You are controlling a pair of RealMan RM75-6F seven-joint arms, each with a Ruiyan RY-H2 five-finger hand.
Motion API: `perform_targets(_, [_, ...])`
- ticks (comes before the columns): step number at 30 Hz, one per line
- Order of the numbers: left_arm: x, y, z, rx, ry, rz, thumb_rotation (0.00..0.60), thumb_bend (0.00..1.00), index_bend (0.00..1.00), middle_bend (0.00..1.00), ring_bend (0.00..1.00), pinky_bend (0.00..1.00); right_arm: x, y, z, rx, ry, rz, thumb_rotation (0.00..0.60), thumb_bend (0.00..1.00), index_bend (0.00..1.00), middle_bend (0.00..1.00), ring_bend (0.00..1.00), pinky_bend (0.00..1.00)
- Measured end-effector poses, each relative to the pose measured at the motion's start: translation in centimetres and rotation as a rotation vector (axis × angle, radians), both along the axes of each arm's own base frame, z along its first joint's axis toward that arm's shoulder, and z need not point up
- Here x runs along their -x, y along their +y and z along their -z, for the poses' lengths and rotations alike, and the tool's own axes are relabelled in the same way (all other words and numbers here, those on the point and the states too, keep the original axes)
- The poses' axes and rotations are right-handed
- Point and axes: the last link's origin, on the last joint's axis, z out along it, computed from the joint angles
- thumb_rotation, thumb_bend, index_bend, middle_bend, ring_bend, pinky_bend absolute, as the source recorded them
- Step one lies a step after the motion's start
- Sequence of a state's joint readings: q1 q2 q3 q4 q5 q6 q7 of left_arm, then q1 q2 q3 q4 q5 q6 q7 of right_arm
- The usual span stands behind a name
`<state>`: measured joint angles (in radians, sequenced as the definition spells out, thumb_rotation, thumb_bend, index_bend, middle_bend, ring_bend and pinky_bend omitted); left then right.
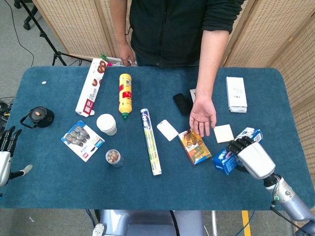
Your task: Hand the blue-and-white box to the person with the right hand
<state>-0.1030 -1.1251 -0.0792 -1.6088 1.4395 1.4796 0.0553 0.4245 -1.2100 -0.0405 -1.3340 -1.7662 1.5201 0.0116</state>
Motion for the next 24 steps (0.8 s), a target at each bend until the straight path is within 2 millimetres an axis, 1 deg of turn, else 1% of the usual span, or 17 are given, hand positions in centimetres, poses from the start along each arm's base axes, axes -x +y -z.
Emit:
perform_targets(2, [0.0, 0.0, -0.1, 0.002, -0.004, -0.005, 0.600, 0.00, 0.00, 0.00, 0.00, 0.01, -1.4, -0.4, -0.6, 0.027, -0.015, 0.042, 0.600, 0.92, 0.70, 0.72, 0.61, 0.44])
perform_targets(7, [-0.1, 0.0, -0.2, 0.006, -0.006, -0.001, 0.600, 0.00, 0.00, 0.00, 0.00, 0.01, -6.0, -1.4, -2.0, 0.092, -0.033, 0.166, 0.600, 0.93, 0.71, 0.73, 0.62, 0.44])
perform_targets(10, [0.0, 0.0, -0.1, 0.010, -0.004, -0.006, 0.600, 0.00, 0.00, 0.00, 0.00, 0.01, -7.8, -2.4, -2.5, 0.118, -0.005, 0.243, 0.600, 0.95, 0.71, 0.73, 0.62, 0.44])
perform_targets(13, [0.1, 0.1, -0.1, 0.011, -0.003, -0.019, 0.600, 0.00, 0.00, 0.00, 0.00, 0.01, -9.3, -3.3, -2.6, 0.131, 0.028, 0.304, 0.600, 0.96, 0.71, 0.73, 0.62, 0.44])
perform_targets(18, [0.2, 0.3, -0.1, 0.014, 0.003, -0.030, 0.600, 0.00, 0.00, 0.00, 0.00, 0.01, -12.5, -4.8, -1.2, 0.133, 0.089, 0.352, 0.600, 0.96, 0.71, 0.73, 0.62, 0.44])
perform_targets(19, [0.3, 0.3, 0.0, 0.015, 0.003, -0.033, 0.600, 0.00, 0.00, 0.00, 0.00, 0.01, -13.4, -5.1, -0.7, 0.128, 0.099, 0.357, 0.600, 0.96, 0.71, 0.73, 0.62, 0.44])
perform_targets(24, [0.4, 0.4, -0.1, 0.014, 0.002, -0.046, 0.600, 0.00, 0.00, 0.00, 0.00, 0.01, -16.6, -6.2, 1.8, 0.117, 0.111, 0.394, 0.600, 0.98, 0.71, 0.74, 0.64, 0.44])
